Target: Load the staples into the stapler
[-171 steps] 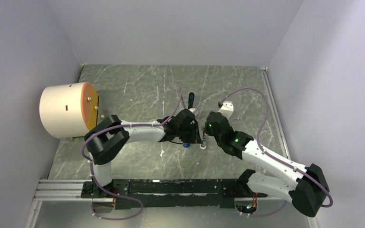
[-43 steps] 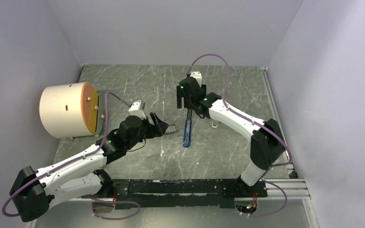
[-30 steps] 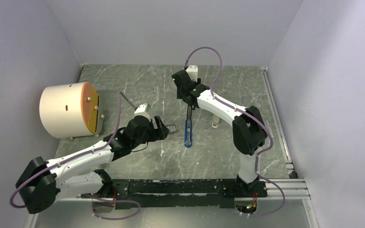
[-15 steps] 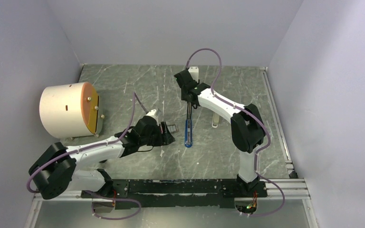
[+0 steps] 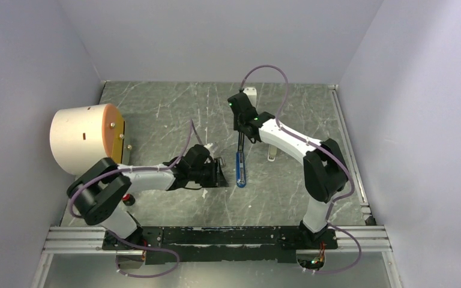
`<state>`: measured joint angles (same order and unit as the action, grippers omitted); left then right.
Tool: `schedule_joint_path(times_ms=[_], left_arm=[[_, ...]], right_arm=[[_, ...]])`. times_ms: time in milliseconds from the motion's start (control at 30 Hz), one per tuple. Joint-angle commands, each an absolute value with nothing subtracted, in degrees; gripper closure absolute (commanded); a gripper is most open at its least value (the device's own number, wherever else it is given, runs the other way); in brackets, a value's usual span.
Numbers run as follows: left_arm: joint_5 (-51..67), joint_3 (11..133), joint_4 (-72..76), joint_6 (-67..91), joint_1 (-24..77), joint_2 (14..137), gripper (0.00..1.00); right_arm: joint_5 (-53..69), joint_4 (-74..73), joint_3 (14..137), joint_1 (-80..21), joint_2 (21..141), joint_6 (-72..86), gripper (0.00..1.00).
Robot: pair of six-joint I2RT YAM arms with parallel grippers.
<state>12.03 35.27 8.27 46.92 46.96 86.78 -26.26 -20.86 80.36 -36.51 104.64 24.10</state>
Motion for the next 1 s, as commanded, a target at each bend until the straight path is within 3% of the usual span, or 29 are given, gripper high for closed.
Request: schedule_joint_path(times_ms=[0,333,767,967], left_arm=[[18.4,39.7,12.9,45.7,46.6,91.8,0.58],[17.6,42.1,16.5,48.1,47.4,98.3,0.55],[12.7,48.0,9.8,49.7,47.8,107.2,0.76],[11.3,46.2,9.5,50.5,47.8,109.6,0.79]], right_arm=[[-25.1,-17.3,76.5,-36.6,99.0,25.1,0.76],[-23.4,-15.9,73.7,-37.4,97.1,26.6,0.77],[-21.9,-16.6,71.9,-37.9,94.7,28.5,0.81],[-20.4,-18.6,70.3,-38.7,92.4,27.8,0.81]])
